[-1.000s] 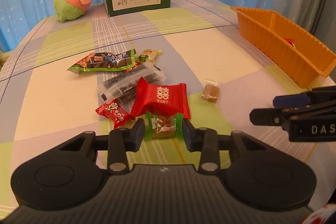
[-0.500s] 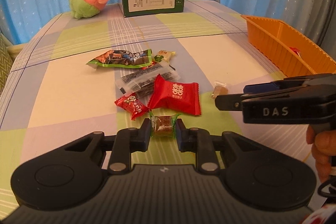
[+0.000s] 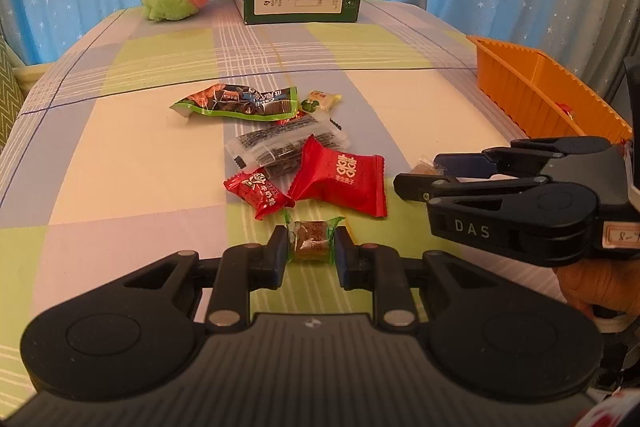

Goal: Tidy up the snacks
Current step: 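Grasp the clear-wrapped caramel with the right tool while the left tool grasps a green-ended candy, then carry both candies over the orange tray and open both tools to release them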

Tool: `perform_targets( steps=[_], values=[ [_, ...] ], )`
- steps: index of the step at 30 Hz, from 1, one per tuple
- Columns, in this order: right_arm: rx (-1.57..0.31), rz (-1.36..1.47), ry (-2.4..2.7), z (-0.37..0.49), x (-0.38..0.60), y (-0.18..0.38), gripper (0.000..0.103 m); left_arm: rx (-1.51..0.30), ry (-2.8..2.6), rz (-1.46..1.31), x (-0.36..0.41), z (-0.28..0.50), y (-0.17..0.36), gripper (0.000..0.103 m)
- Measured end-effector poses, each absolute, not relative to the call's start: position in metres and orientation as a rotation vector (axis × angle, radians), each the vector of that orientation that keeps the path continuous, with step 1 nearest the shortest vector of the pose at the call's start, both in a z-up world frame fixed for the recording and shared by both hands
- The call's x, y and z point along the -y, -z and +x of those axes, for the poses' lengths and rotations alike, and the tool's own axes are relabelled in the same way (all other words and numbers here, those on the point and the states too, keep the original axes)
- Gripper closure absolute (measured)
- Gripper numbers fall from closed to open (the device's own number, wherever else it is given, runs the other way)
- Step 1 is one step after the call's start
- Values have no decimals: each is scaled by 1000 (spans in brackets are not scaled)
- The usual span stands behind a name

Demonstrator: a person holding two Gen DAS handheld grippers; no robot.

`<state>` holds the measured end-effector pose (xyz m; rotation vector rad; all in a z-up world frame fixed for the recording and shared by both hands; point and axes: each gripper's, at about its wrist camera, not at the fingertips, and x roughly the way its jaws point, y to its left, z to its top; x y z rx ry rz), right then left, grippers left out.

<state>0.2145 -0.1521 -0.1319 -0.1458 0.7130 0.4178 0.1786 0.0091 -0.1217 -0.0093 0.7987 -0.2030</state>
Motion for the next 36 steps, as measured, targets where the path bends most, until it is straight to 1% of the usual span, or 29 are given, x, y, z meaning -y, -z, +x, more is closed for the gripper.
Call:
perform_targets(
  steps=[1, 3, 9, 18, 29, 36],
  values=[
    [-711, -149, -416, 213, 151, 131, 68, -796, 202, -8, -9, 178, 121, 81],
    [-709, -151, -415, 210, 151, 129, 69, -792, 200, -8, -8, 177, 119, 81],
    [-678, -137, -402, 198, 158, 117, 69, -776, 199, -11, -5, 173, 111, 81],
    [-607, -68, -342, 180, 184, 72, 69, -723, 208, -6, 21, 163, 81, 81],
    [-586, 44, -204, 153, 263, 19, 69, -659, 300, -15, 84, 153, 36, 81],
    [-563, 52, -136, 143, 321, -11, 69, -635, 383, -2, 135, 155, 16, 81]
  ],
)
